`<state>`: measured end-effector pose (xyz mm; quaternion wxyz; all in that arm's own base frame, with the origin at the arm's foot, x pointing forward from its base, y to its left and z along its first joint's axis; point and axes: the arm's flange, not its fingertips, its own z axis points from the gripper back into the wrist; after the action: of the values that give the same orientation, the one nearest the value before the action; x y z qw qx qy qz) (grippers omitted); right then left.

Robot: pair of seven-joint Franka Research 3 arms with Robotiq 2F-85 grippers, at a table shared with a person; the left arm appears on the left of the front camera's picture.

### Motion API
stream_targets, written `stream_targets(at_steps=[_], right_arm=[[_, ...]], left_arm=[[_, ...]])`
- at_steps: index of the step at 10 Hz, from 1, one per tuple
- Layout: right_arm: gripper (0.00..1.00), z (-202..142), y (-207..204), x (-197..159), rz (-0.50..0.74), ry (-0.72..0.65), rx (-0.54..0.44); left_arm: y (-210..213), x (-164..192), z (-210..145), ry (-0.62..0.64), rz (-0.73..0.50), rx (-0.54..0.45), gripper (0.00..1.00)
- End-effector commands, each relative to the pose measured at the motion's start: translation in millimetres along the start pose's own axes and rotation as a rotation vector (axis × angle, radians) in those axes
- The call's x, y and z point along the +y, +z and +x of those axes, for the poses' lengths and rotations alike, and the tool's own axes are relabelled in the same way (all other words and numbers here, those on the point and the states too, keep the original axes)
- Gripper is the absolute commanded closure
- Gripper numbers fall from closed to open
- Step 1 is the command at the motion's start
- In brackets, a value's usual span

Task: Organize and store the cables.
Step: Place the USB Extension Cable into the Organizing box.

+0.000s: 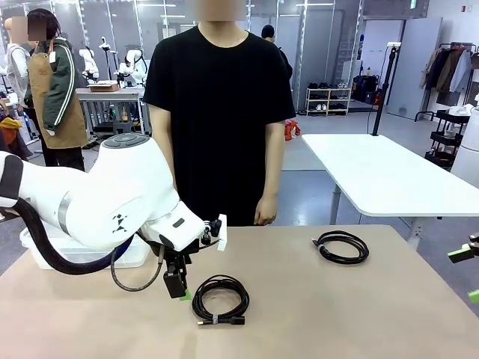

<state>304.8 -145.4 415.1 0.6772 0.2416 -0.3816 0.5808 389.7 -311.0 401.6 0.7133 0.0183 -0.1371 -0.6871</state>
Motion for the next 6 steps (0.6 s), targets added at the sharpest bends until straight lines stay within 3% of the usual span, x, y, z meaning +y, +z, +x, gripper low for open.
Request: stream_targets(at_steps=[1,2,6], right_arm=[[0.00,1.0,1.5,-1.8,-0.005,0.006,-0.015],[0.00,1.0,1.5,-1.8,-0.005,0.006,-0.015],[0.00,1.0,1.5,-1.8,-0.005,0.006,-0.015]], left_arm=[[-11.9,-10.1,13.3,0.027,-0.005,-0.004,0.00],[-20.6,-12.8,23.5,0.025,-0.028,-0.021,0.00],[-48.4,-24.9,51.6,0.018,-0.055,0.075,0.00]])
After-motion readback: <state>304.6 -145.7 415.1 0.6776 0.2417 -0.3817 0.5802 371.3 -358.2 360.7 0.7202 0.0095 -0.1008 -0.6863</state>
